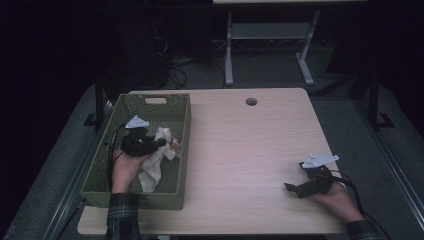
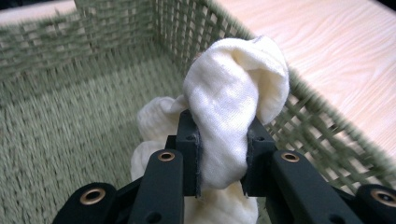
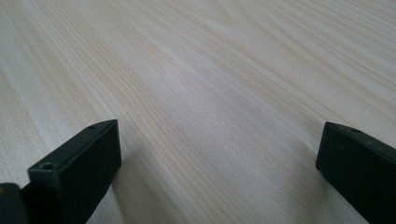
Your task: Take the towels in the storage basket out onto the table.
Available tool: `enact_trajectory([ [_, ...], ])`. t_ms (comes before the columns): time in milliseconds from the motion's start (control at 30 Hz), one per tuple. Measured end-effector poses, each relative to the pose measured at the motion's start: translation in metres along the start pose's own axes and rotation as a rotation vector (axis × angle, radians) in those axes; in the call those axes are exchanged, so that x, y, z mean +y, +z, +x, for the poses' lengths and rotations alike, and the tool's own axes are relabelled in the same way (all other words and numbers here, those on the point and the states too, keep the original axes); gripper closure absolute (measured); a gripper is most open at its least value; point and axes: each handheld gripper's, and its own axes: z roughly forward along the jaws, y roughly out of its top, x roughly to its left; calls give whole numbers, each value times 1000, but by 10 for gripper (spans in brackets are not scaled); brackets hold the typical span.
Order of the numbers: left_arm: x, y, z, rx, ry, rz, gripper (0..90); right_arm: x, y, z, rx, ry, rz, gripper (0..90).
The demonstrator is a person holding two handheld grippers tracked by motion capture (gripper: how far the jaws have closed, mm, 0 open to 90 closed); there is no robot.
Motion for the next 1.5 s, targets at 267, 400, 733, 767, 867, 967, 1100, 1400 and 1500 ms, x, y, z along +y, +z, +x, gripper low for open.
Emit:
enact_trajectory([
  [267,21,-19,-4,-15,15,-97,726,0,0,0,-3,-3,-2,0],
  [400,31,-28,-8,-37,21,-147,728,0,0,0,-3,-2,-2,0],
  [733,50,-48,-16,-114,12,-237,737,0,0,0,-1,-6,-3,0],
  [767,53,-51,-16,-120,12,-249,737,0,0,0,-1,-6,-3,0],
  [867,61,-58,-18,-140,14,-283,739,0,0,0,-1,-5,-3,0],
  [967,70,-63,-20,-155,18,-298,741,0,0,0,-1,-6,-3,0],
  [1100,83,-65,-27,-179,41,-303,742,0,0,0,0,-7,-3,0],
  [1400,109,-73,-44,-227,77,-351,742,0,0,0,-1,-6,-3,0],
  [1500,118,-75,-52,-237,97,-365,742,0,0,0,-1,-6,-3,0],
])
